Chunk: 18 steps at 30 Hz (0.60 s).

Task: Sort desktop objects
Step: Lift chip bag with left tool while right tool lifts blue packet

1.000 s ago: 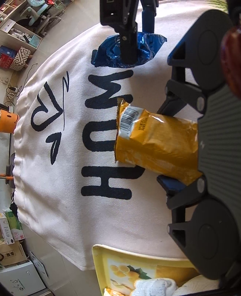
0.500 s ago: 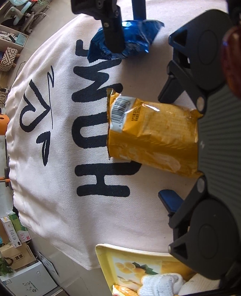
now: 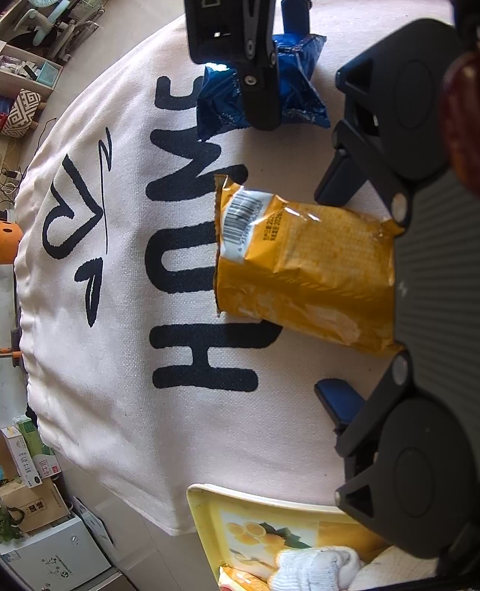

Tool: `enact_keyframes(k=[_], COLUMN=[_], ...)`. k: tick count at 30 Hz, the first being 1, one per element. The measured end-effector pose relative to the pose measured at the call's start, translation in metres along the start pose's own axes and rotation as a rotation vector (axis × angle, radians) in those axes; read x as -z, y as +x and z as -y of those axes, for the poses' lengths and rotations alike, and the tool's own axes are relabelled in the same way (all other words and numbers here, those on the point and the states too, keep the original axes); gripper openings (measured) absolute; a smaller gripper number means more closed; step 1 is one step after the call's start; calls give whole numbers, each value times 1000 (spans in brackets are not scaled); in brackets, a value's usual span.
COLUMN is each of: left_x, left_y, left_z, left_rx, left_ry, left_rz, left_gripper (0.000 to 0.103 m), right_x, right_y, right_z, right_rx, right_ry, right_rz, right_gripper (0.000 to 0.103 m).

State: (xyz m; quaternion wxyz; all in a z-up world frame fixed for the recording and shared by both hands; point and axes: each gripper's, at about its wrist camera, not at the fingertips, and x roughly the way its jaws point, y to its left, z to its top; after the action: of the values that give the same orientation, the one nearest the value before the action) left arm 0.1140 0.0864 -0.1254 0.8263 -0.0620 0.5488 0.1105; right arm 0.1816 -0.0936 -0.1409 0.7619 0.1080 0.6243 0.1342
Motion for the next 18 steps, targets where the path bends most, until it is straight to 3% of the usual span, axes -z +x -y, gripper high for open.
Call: enact_keyframes(k=[18], left_x=[-4], left_y=[1], left_z=[-1], left_rx=[-9], left_ry=[-22], left_rz=[-18], left_gripper=[103], right_x=[4], right_y=[1], right_z=[-5], right_rx=[33], right_ry=[-33], right_rz=[0], right_gripper=[88])
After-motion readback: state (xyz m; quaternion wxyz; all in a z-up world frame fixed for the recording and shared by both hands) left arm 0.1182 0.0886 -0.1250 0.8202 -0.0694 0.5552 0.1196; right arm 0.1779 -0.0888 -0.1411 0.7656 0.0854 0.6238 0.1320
